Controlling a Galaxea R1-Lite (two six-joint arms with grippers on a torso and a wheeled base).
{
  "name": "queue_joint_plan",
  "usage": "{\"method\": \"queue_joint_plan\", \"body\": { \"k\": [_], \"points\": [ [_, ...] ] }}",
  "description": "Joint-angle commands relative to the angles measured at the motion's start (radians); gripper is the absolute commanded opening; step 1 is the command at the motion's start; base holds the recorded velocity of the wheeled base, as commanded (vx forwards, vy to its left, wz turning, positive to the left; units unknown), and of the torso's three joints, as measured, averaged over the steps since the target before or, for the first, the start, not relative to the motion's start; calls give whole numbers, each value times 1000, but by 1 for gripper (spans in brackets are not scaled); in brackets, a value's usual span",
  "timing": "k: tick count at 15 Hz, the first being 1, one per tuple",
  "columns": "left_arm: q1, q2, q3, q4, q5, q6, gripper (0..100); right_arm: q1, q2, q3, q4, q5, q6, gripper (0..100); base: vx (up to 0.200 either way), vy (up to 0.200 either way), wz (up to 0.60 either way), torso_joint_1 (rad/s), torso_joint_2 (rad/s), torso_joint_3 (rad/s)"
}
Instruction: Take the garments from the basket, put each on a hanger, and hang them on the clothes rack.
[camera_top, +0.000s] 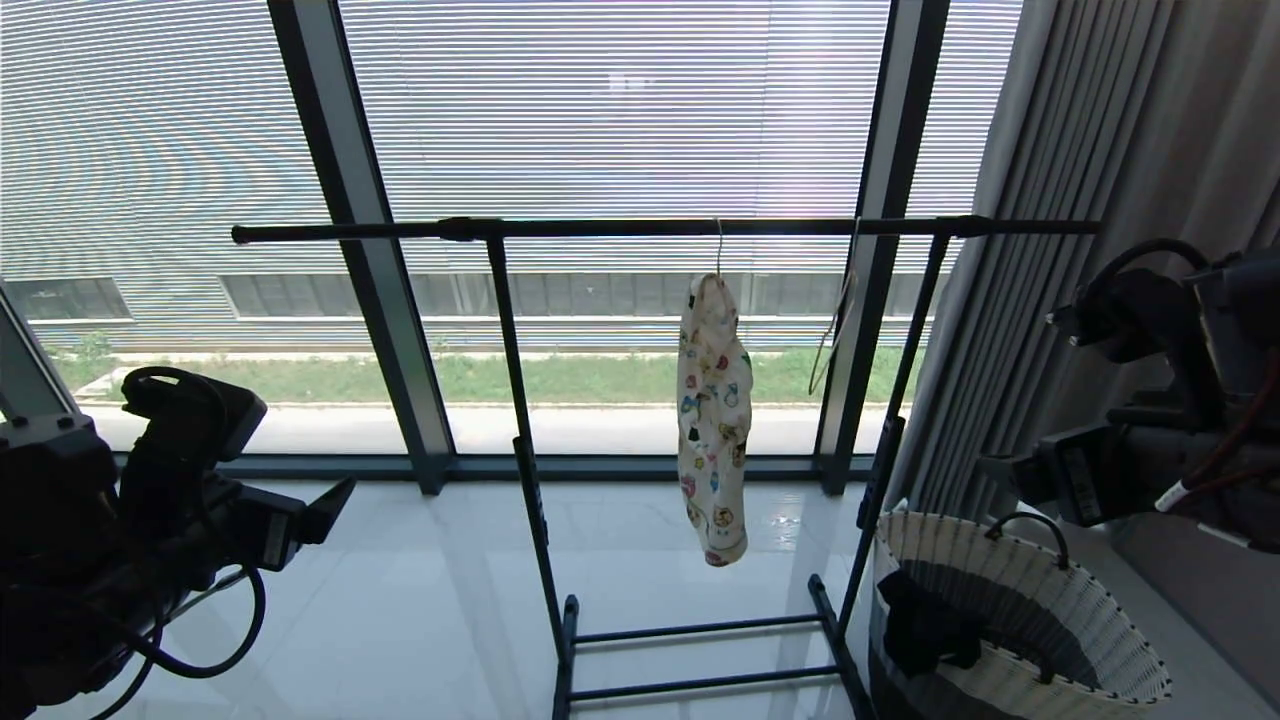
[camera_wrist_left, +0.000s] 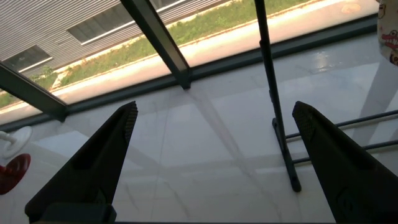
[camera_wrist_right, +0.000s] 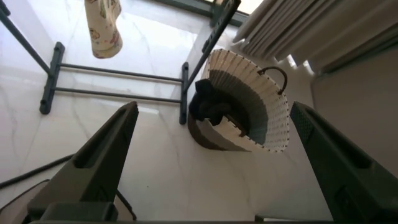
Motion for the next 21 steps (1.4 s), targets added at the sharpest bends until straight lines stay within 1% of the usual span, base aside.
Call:
{"method": "queue_joint_plan", "body": {
  "k": [1,3,4,14,21],
  "points": [
    [1,2,0,-1,1,0,100,0,-60,73,-57,2,-39,100,0,0,0,-27,56,36],
    [3,-1,0,-1,1,-2,100,0,-70,122,-132,2,-74,100,0,0,0,-161,361,193],
    [3,-2,1,-1,1,-2,100,0,-70,131,-150,2,-85,100,0,0,0,-212,486,251],
    [1,-10,15,-2,1,4,100,-1,-84,130,-153,0,-124,100,0,0,0,-230,518,289],
    [1,-13,18,-1,1,6,100,-1,-86,138,-153,0,-124,100,0,0,0,-195,484,281]
  ]
}}
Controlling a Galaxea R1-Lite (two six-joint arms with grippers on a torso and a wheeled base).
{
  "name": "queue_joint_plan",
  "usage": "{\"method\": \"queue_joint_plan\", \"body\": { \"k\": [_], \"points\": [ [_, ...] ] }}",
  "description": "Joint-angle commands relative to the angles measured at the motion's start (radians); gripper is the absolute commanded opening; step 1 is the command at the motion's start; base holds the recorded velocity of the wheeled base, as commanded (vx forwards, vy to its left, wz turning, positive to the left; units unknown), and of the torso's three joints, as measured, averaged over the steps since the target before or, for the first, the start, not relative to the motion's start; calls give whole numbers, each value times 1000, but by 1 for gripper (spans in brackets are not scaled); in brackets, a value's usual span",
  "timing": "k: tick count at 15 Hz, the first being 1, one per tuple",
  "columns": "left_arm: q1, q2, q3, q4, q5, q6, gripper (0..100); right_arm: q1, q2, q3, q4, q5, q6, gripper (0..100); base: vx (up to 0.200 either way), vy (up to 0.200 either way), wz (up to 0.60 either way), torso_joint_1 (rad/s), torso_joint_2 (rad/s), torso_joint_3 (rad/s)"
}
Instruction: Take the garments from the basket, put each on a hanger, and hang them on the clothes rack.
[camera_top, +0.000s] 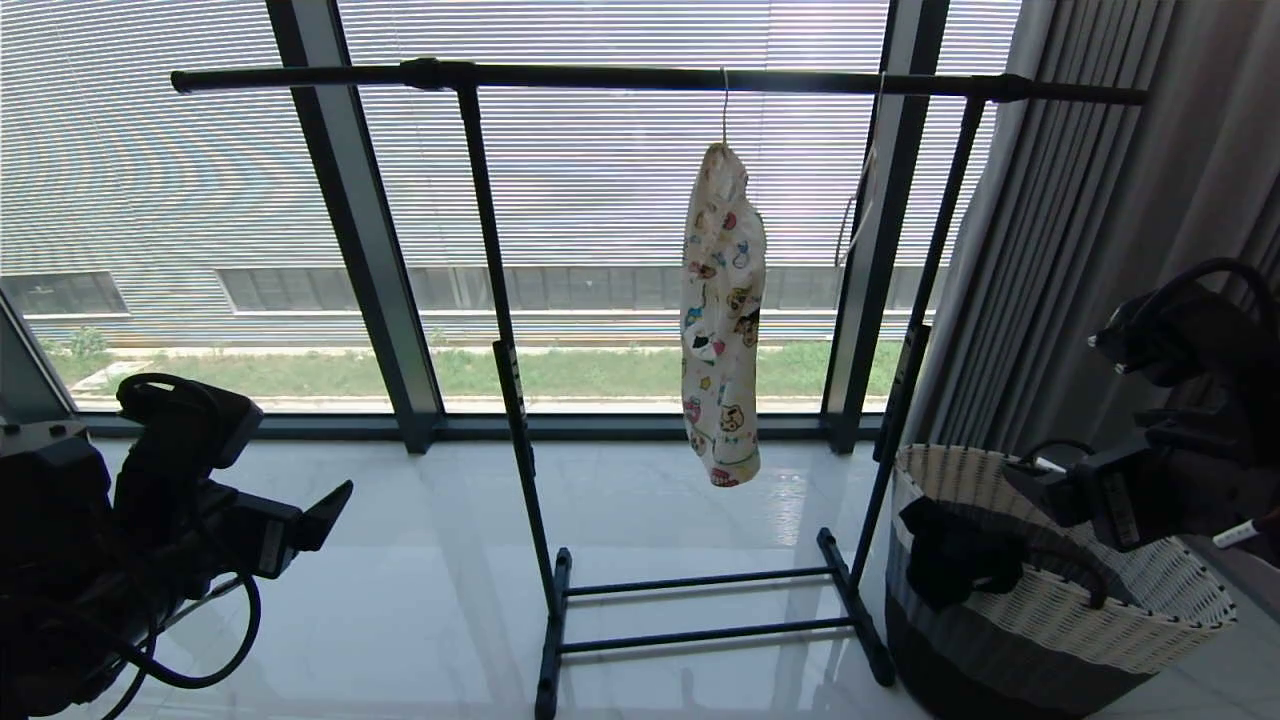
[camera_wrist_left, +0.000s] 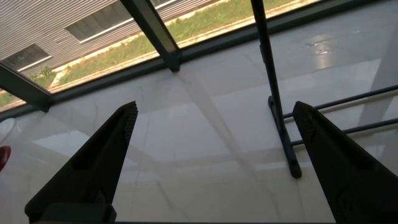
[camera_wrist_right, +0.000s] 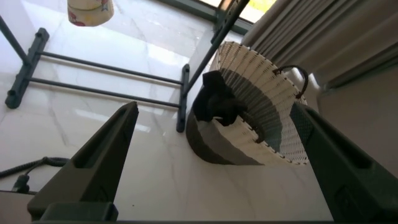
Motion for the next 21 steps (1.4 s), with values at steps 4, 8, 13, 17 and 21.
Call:
{"method": "queue_joint_plan", "body": {
  "k": [4,8,13,17,21],
  "points": [
    [0,-3,0,-1,2,1,100,0,6,13,-1,1,0,100,0,0,0,-121,349,220],
    [0,-10,3,-1,0,-1,100,-7,-19,93,-12,1,-2,100,0,-50,0,-14,46,28],
    [-9,-26,3,-1,-4,-1,100,-25,-85,206,-12,11,-23,100,0,-200,0,1,8,8],
    [-9,-24,3,-1,-4,-1,100,-28,-106,248,-11,10,-28,100,0,-200,0,-1,1,8],
    [-9,-24,3,-1,-4,-4,100,-60,-105,262,-7,53,-91,100,100,-100,0,5,5,4]
  ]
}}
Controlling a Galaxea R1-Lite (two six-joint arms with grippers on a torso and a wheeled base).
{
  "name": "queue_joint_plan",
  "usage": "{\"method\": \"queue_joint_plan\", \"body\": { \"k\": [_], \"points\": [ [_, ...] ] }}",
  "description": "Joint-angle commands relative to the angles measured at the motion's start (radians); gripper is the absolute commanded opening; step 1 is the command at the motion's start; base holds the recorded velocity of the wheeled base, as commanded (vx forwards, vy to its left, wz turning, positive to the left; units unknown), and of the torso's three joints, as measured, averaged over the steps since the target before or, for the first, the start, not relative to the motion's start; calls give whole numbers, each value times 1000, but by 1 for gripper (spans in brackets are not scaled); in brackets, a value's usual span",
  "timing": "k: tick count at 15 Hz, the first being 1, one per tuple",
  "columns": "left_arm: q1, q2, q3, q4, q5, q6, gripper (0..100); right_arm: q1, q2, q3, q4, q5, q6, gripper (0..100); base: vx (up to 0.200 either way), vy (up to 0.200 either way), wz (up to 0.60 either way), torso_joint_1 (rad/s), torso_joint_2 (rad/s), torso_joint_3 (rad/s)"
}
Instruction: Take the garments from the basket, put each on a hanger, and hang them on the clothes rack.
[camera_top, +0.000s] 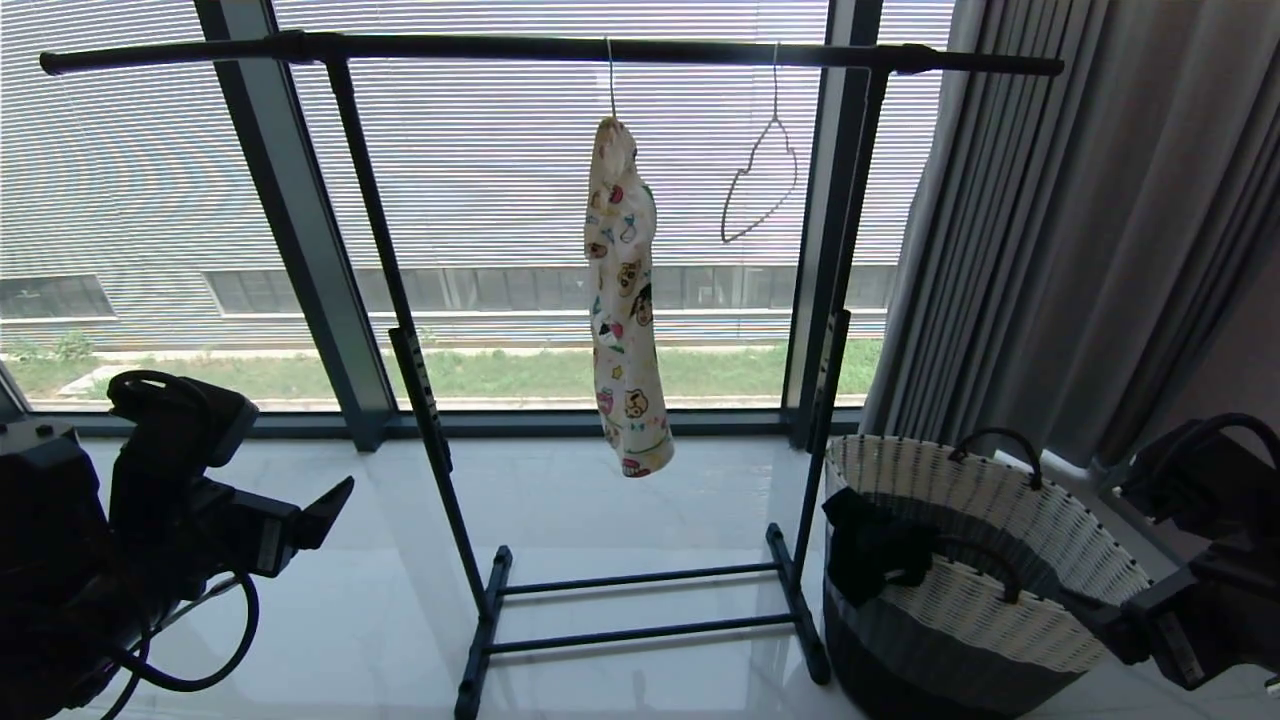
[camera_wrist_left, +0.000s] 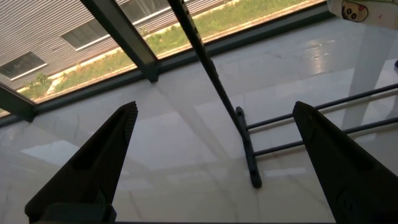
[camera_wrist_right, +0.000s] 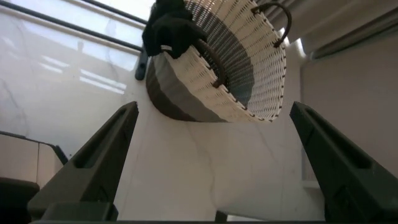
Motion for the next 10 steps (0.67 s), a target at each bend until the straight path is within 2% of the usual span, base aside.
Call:
{"method": "queue_joint_plan", "body": {
  "k": [1,4,6,8,10],
  "points": [
    [0,-1,-2,-1,1,-1,100,-27,1,5,-2,33,-25,100,200,0,0,-2,-2,7],
    [0,1,-2,1,1,-2,100,-82,9,14,-3,190,-161,100,200,0,0,1,7,4],
    [2,4,-2,-1,1,-2,100,-110,47,20,-5,268,-246,100,200,0,0,5,2,5],
    [0,6,-3,-1,-1,-1,100,-122,102,31,-23,274,-270,100,200,0,0,2,2,5],
    [0,9,-3,1,-1,-1,100,-123,185,72,-97,274,-276,100,200,0,0,0,2,2]
  ]
}}
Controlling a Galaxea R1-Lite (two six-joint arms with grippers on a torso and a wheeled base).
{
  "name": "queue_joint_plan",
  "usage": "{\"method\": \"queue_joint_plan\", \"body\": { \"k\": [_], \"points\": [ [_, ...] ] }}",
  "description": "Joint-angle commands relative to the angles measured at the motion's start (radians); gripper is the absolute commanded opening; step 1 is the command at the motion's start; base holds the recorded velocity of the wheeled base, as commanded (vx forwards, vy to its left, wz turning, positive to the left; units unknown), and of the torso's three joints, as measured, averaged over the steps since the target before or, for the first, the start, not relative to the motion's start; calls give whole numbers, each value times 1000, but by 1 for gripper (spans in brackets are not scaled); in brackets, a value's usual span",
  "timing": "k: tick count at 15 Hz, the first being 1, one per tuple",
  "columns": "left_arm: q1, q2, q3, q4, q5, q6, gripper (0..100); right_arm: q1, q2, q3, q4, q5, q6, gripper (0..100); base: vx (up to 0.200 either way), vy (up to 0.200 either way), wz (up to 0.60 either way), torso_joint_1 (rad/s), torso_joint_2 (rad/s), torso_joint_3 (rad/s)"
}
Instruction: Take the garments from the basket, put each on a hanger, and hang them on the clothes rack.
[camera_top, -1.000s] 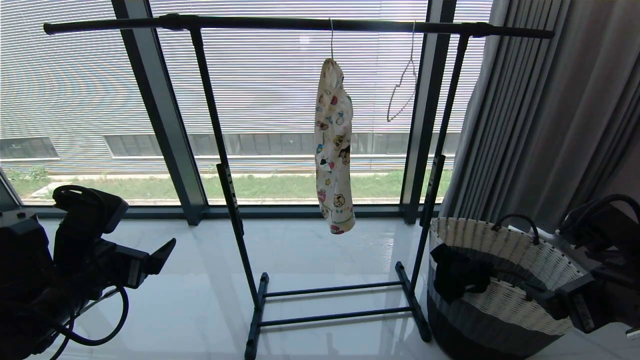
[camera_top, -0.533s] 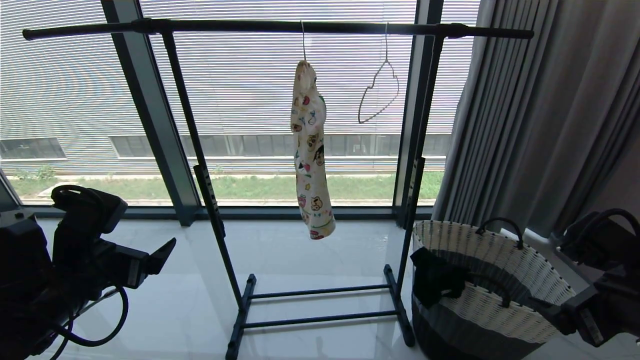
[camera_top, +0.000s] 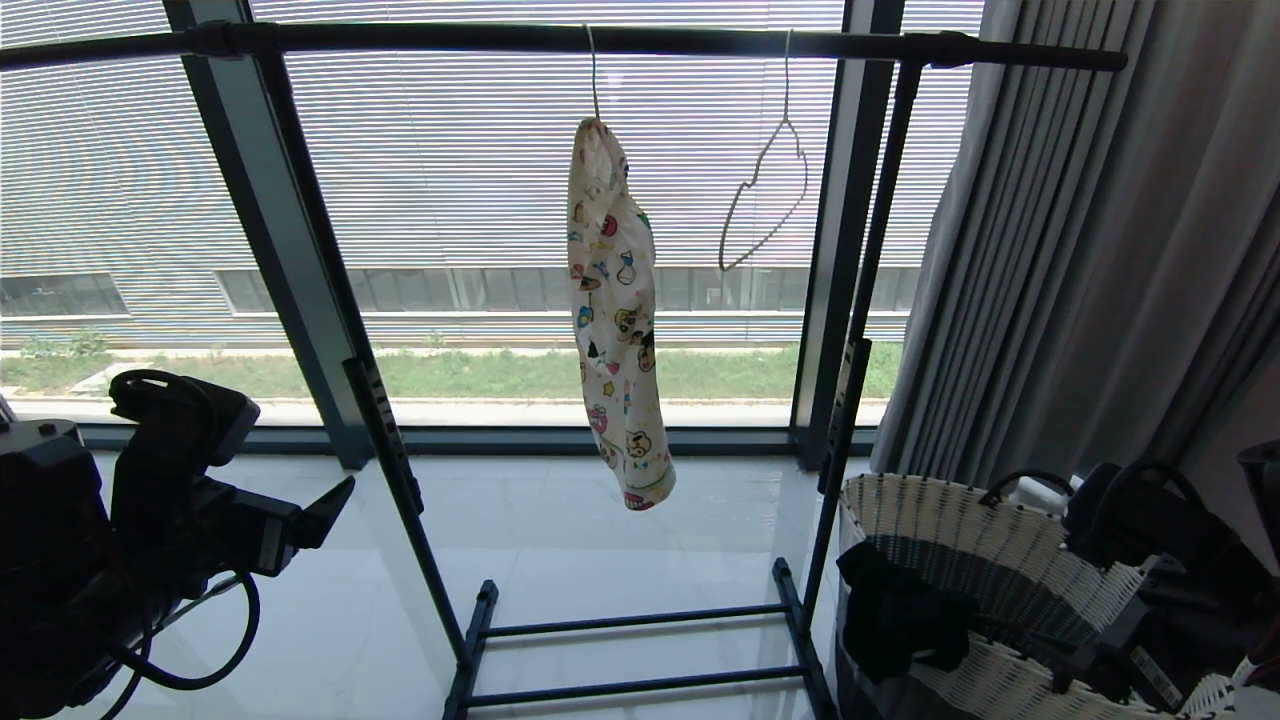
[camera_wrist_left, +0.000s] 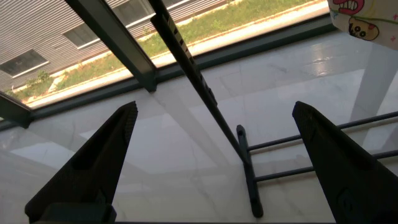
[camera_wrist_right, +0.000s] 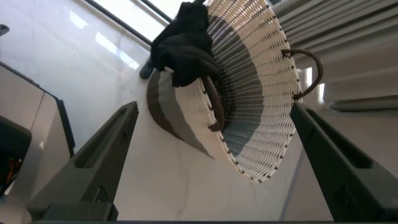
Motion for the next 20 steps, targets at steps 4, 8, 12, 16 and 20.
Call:
{"method": "queue_joint_plan", "body": {
  "k": [4,8,12,16,20],
  "points": [
    [0,25,3,0,-18,-27,100,-104,287,63,-110,81,-238,100,100,0,0,0,0,0],
    [0,19,3,0,-85,-62,100,-147,519,158,-361,83,-333,100,0,0,0,0,0,0],
    [0,-15,45,0,-84,-74,100,-147,799,250,-813,81,-336,100,0,0,0,0,0,0],
    [-1,-75,129,0,-121,-102,100,-153,870,211,-825,77,-339,100,0,0,0,0,0,0],
    [-10,-73,125,0,-122,-103,100,-177,905,130,-827,45,-345,100,0,0,0,0,0,0]
  ]
}}
